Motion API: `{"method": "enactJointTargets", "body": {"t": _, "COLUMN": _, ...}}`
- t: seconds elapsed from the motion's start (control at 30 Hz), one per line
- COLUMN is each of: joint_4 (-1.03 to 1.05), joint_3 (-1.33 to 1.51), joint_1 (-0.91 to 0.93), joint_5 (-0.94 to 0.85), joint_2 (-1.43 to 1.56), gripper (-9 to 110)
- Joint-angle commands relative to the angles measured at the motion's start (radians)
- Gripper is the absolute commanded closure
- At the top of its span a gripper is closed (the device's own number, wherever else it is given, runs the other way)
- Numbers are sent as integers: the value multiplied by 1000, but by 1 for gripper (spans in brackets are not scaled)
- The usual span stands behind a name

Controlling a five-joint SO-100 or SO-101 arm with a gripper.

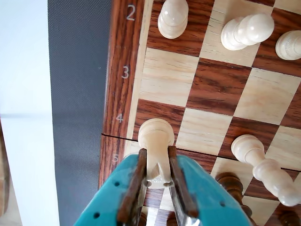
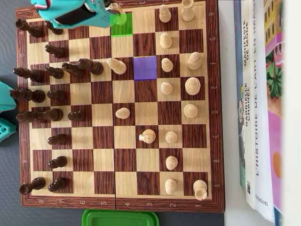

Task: Play chess

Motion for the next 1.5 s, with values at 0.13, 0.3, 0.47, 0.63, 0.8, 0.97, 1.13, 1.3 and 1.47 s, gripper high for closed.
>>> {"method": "enactJointTargets", "body": {"t": 0.13, "joint_4": -124, "joint_3": 97, "joint_1": -9, "joint_5": 9, "joint_2": -3, "gripper": 97}}
{"method": "enactJointTargets", "body": {"t": 0.3, "joint_4": -124, "joint_3": 101, "joint_1": -15, "joint_5": 9, "joint_2": -3, "gripper": 97}}
{"method": "enactJointTargets", "body": {"t": 0.47, "joint_4": -124, "joint_3": 104, "joint_1": -15, "joint_5": 9, "joint_2": -5, "gripper": 97}}
{"method": "enactJointTargets", "body": {"t": 0.63, "joint_4": -124, "joint_3": 104, "joint_1": -17, "joint_5": 8, "joint_2": -6, "gripper": 97}}
{"method": "enactJointTargets", "body": {"t": 0.8, "joint_4": -124, "joint_3": 104, "joint_1": -17, "joint_5": 8, "joint_2": -2, "gripper": 93}}
{"method": "enactJointTargets", "body": {"t": 0.97, "joint_4": -124, "joint_3": 104, "joint_1": -17, "joint_5": 8, "joint_2": -2, "gripper": 93}}
{"method": "enactJointTargets", "body": {"t": 1.13, "joint_4": -124, "joint_3": 103, "joint_1": -23, "joint_5": 8, "joint_2": -2, "gripper": 93}}
{"method": "enactJointTargets", "body": {"t": 1.3, "joint_4": -124, "joint_3": 100, "joint_1": -28, "joint_5": 8, "joint_2": -2, "gripper": 92}}
{"method": "enactJointTargets", "body": {"t": 1.47, "joint_4": -124, "joint_3": 95, "joint_1": -32, "joint_5": 8, "joint_2": -2, "gripper": 89}}
